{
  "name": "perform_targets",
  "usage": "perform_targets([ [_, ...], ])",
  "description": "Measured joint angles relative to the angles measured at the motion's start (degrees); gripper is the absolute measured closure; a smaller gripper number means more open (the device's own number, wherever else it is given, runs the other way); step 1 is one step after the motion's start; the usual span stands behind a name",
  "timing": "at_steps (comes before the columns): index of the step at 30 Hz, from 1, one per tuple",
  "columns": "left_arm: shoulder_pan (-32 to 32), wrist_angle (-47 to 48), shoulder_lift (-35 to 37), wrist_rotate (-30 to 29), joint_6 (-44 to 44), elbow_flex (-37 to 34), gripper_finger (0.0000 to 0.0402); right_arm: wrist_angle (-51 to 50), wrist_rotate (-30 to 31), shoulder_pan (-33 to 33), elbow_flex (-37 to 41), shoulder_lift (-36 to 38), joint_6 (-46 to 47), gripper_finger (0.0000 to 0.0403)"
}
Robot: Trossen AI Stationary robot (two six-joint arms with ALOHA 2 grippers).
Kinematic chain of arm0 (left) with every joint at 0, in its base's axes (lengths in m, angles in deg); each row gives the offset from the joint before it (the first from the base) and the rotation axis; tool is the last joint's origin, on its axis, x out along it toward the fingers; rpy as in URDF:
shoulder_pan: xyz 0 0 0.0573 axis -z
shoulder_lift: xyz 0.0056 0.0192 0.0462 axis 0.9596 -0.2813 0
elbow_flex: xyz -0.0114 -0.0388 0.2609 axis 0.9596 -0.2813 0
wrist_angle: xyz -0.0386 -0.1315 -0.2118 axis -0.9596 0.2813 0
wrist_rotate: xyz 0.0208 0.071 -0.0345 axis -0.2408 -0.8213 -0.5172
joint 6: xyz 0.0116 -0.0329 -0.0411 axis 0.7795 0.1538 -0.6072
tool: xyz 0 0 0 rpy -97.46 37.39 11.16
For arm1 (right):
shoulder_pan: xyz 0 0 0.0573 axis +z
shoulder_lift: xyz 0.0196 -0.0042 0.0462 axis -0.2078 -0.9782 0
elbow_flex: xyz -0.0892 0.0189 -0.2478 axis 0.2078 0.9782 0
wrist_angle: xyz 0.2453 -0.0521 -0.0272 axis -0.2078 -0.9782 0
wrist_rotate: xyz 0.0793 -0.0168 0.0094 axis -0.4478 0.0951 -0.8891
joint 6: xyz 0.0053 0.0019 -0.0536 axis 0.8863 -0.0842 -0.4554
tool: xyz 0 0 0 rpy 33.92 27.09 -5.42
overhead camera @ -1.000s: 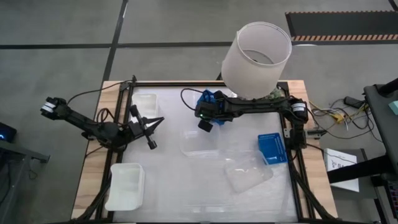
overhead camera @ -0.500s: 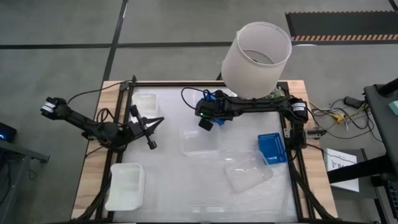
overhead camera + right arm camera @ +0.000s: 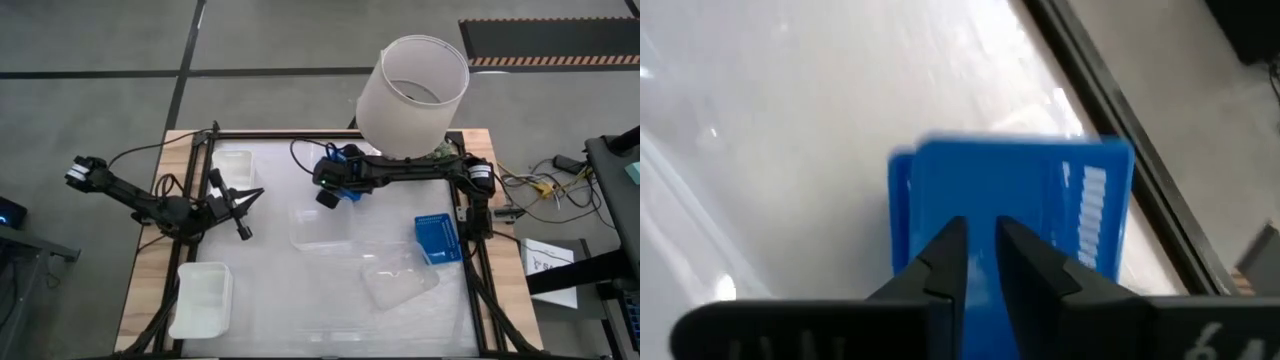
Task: Stack baskets by color
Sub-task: Stack the middle blue bin on top of the top blue bin, then stack the bottom blue bin on top of the top blue bin
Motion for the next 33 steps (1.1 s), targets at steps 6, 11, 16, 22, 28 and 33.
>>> perform_targets([
  [6, 0.0, 0.0, 0.0, 0.0, 0.0, 0.0, 0.0402, 10.7, -0.1, 0.0, 0.2, 0.0, -4.3, 0.0387],
  [11, 0.0, 0.0, 0.1, 0.0, 0.0, 0.0, 0.0402, 16.2, -0.1, -0.4, 0.5, -0.9, -7.1, 0.0394],
  [16, 0.0, 0.0, 0.1, 0.0, 0.0, 0.0, 0.0402, 16.8, -0.1, -1.7, 0.6, -4.1, -8.4, 0.0394],
  [22, 0.0, 0.0, 0.0, 0.0, 0.0, 0.0, 0.0402, 16.7, -0.3, -2.9, 0.6, -7.5, -8.5, 0.0394],
  [28, 0.0, 0.0, 0.0, 0.0, 0.0, 0.0, 0.0402, 16.9, -0.6, -2.6, 0.6, -6.6, -8.5, 0.0394],
  [33, 0.0, 0.2, 0.0, 0.0, 0.1, 0.0, 0.0402, 15.8, -0.5, 0.1, 0.5, -2.9, -8.3, 0.0394],
])
